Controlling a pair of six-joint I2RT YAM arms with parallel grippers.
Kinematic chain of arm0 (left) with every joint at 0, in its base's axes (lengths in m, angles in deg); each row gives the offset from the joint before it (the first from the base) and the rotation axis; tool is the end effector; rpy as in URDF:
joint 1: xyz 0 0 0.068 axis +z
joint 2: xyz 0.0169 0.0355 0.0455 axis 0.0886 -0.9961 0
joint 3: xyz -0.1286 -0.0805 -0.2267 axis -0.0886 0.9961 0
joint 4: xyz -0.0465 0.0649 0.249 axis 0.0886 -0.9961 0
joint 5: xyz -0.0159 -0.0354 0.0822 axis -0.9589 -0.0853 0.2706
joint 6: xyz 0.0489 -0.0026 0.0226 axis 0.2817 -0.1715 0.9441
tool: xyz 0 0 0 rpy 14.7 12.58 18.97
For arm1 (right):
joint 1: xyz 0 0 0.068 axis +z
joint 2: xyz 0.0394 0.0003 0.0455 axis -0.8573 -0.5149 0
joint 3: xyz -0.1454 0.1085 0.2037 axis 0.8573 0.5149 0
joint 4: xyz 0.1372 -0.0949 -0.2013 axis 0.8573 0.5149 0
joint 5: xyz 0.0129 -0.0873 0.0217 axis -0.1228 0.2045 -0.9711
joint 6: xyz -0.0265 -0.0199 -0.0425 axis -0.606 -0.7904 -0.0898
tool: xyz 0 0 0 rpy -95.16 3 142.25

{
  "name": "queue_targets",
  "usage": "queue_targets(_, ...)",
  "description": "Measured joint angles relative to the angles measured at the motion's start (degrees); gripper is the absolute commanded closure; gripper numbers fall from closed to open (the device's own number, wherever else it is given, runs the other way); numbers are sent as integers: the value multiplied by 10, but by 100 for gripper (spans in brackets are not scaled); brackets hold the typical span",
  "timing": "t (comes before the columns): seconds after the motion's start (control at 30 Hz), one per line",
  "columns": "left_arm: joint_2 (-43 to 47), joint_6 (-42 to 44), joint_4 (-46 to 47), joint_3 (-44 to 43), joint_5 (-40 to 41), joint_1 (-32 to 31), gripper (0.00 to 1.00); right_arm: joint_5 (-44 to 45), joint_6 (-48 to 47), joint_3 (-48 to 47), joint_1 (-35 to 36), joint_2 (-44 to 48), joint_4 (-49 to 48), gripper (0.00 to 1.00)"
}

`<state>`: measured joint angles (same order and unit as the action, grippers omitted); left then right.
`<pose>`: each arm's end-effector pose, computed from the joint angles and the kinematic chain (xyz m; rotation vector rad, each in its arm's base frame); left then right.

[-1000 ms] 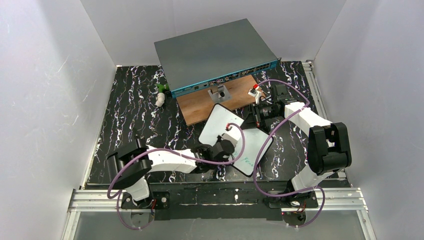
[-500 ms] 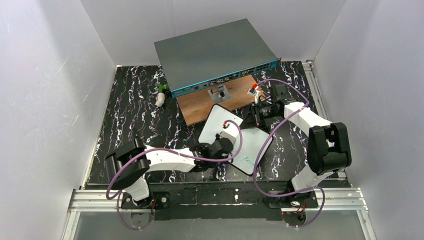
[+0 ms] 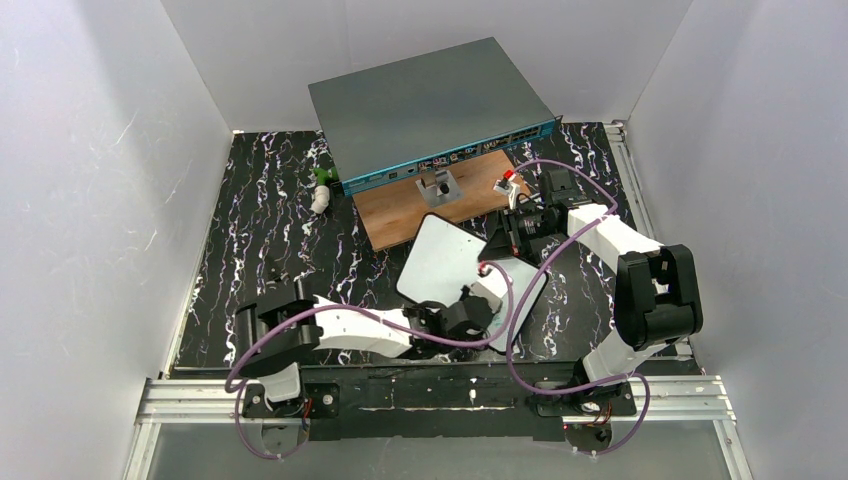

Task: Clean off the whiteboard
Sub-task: Erase the whiteboard at the center of the board.

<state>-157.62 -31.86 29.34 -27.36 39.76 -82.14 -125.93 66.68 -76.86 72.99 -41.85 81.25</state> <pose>0.0992 -0.3558 0.1975 0.7112 1.8914 -0.5675 0.3005 0.1060 0.2192 -0.7845 2.2558 1.3444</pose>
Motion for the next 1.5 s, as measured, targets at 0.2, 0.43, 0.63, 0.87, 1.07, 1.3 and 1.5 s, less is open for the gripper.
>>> queue_targets(0.2,64,-24,10,71,-21,55,100,0,1,0,4,0,-4,99)
queue_targets(0.43,105,-26,10,113,-9,75,100,-3,-7,0,9,0,9,99)
queue_targets(0.63,174,-31,27,173,6,80,100,-13,-20,0,16,0,44,99)
queue_targets(0.87,222,-67,29,191,12,81,100,-16,-33,0,17,0,57,99)
queue_targets(1.07,217,-131,52,208,49,44,100,-14,-33,0,17,1,58,99)
queue_targets(1.3,195,-239,88,257,99,28,100,-9,-25,1,17,11,50,99)
queue_targets(1.5,134,-292,102,240,138,14,100,1,-21,2,18,11,41,99)
